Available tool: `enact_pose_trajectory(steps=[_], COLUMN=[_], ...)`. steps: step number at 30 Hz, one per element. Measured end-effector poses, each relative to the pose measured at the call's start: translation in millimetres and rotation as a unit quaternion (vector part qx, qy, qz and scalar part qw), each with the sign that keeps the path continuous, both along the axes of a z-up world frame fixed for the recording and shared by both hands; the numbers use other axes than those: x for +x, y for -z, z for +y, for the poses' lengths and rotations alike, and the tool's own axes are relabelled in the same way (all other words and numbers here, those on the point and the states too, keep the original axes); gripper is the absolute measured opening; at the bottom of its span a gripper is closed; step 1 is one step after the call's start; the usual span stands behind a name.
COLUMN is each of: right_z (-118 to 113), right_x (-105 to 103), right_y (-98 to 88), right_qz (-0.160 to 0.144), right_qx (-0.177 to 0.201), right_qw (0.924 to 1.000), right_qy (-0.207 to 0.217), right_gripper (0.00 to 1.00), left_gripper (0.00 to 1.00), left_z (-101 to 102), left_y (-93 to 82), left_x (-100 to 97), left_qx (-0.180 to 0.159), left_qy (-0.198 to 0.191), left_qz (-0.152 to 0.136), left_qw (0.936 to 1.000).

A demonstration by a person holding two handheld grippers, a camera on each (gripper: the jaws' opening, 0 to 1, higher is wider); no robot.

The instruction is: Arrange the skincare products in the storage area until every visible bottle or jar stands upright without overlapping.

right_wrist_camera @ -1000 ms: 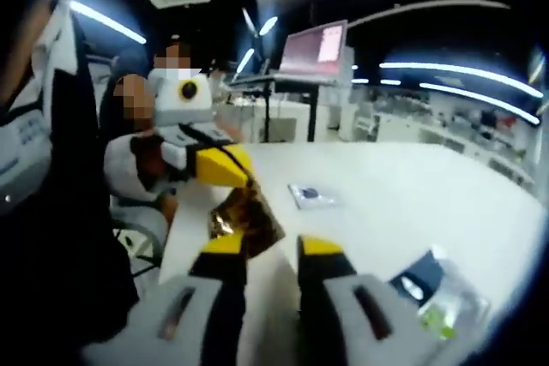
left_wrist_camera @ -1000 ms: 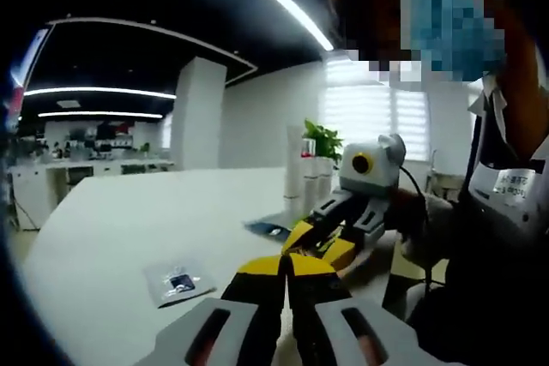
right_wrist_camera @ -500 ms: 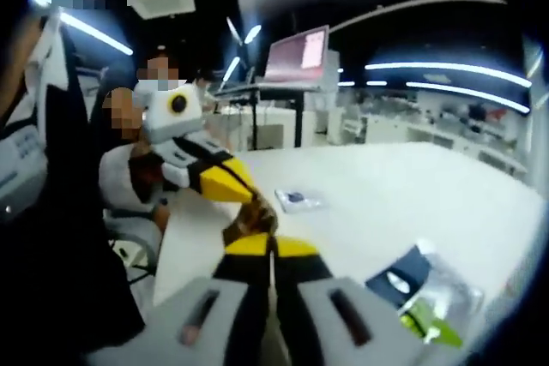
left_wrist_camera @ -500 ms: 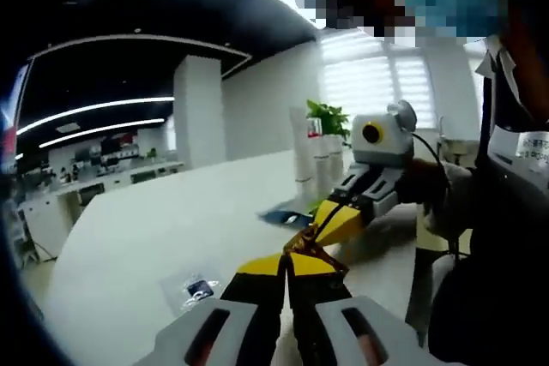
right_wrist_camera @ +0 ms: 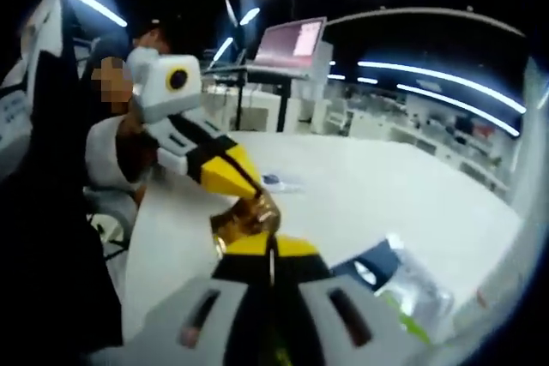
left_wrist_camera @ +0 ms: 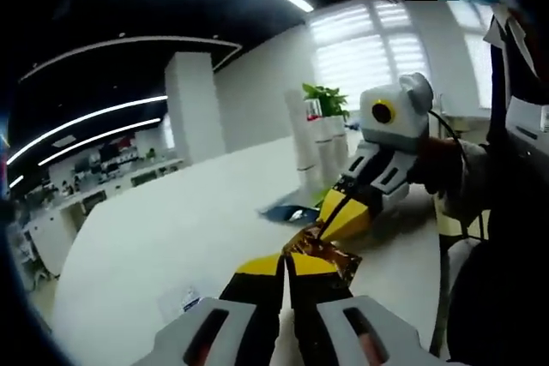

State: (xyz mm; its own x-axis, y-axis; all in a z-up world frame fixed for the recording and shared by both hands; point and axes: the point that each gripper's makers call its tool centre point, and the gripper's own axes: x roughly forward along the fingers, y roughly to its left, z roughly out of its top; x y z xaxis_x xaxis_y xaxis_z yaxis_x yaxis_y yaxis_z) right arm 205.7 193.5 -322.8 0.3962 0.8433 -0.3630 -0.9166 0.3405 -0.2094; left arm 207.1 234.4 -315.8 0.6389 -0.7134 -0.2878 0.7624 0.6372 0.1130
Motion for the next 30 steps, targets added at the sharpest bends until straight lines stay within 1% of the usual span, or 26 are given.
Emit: enact_pose_trajectory(steps=[6, 10, 13, 15, 20, 23, 26, 30], right_z=[-4, -8, -11, -12, -15, -17, -17, -17], right_x=[7, 11, 14, 14, 15, 16, 17, 17], right_y=[3.3, 4.8, 6.5, 8.1, 9.2, 10.1, 11.0, 12.4], right_qz=[-0.019, -0.017, -0.018, -0.016, -0.02, -0.026, -0.033, -0.05], right_qx=[-0.026, -0.03, -0.036, -0.039, -0.045, -0.052, -0.061, -0.076], right_qw=[0.9995, 0.9993, 0.999, 0.9989, 0.9985, 0.998, 0.9973, 0.9955], right_qy=[0.007, 0.015, 0.022, 0.022, 0.024, 0.026, 0.026, 0.024], right_gripper=[0.0, 0.0, 0.0, 0.0, 0.0, 0.0, 0.0, 0.01], left_gripper=[0.02, 0.02, 0.02, 0.02, 0.02, 0.02, 0.02, 0.03], left_z=[-4, -7, -11, -12, -13, -15, -16, -15], left_y=[3.5, 4.7, 6.1, 8.3, 9.6, 11.1, 13.2, 15.4], left_x=[8.0, 13.7, 16.5, 18.0, 19.3, 20.7, 22.3, 22.9], left_qx=[0.005, -0.002, -0.002, 0.004, 0.003, 0.004, 0.012, 0.021], left_qy=[-0.004, -0.007, -0.008, -0.009, -0.01, -0.012, -0.014, -0.016], left_qz=[0.007, 0.023, 0.029, 0.028, 0.032, 0.032, 0.029, 0.026], left_qw=[1.0, 0.9997, 0.9996, 0.9996, 0.9994, 0.9994, 0.9994, 0.9993])
